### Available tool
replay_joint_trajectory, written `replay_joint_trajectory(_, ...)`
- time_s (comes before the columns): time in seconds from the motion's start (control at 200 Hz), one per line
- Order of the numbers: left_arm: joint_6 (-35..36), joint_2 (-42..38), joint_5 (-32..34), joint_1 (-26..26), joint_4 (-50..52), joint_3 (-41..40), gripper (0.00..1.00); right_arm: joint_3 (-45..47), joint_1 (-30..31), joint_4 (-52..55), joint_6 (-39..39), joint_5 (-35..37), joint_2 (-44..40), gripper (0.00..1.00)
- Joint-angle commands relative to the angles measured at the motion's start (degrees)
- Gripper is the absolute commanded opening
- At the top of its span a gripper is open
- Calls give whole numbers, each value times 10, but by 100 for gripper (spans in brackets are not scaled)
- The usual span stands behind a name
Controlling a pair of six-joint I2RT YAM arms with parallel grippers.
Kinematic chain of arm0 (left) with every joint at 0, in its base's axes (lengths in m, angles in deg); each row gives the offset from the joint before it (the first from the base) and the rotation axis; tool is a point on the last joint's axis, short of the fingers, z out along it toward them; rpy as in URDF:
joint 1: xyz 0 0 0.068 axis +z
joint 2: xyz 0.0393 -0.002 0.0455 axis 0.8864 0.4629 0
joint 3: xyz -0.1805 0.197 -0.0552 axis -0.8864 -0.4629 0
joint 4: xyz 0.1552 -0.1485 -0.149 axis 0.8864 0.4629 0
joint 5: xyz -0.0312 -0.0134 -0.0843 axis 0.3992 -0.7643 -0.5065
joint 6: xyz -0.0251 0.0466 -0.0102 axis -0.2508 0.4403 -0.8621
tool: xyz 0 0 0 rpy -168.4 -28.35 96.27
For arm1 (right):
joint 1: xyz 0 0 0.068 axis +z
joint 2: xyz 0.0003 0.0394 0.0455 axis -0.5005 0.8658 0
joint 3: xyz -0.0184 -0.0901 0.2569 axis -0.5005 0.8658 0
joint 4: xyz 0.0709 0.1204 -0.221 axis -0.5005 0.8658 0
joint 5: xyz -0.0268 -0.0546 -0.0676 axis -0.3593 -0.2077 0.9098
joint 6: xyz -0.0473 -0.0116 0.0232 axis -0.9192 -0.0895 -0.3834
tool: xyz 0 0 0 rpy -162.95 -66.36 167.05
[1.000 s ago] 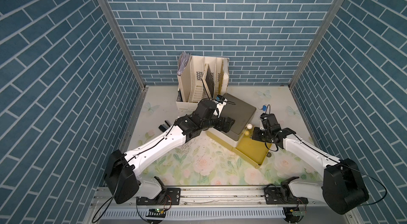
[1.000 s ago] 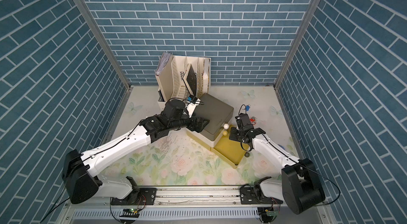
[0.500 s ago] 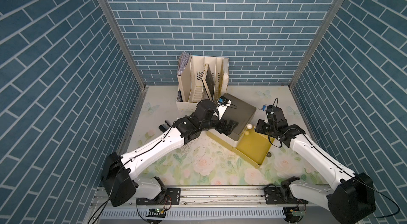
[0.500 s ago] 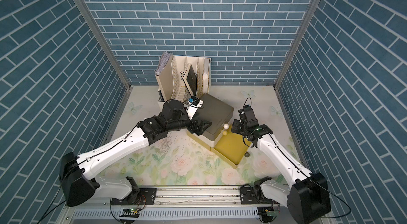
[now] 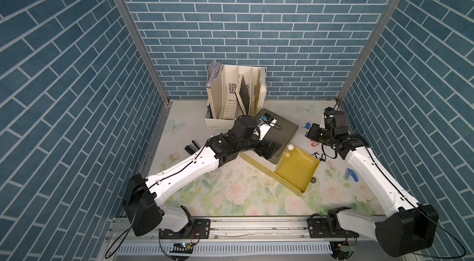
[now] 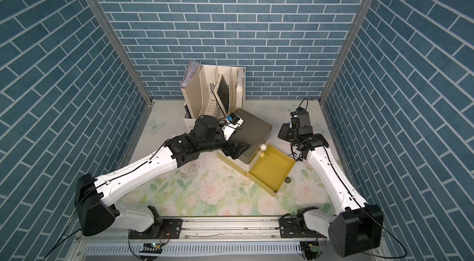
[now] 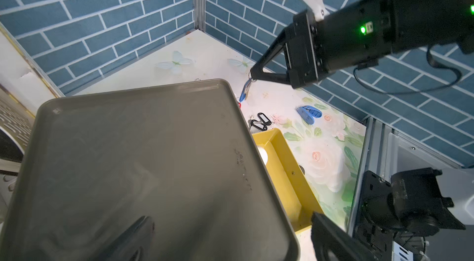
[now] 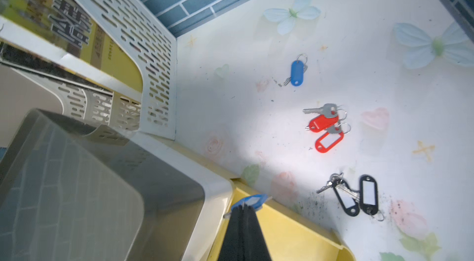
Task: Take the keys out of the drawer
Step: Place the key at the center of the board.
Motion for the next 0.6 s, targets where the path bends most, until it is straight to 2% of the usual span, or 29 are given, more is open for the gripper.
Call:
replay_joint_trajectory(0.0,29,14,-2,-15,13,22,100,-34,-40,10,-41,-36,21,0)
replay_joint_trajectory(0.275,46,38,10,-28,20,50,100,-71,-136,-22,-55,-113,104,0)
replay_joint_trajectory(0.595,70,48,17,-30,26,61,100,-96,-181,-76,-39,-170,206,0)
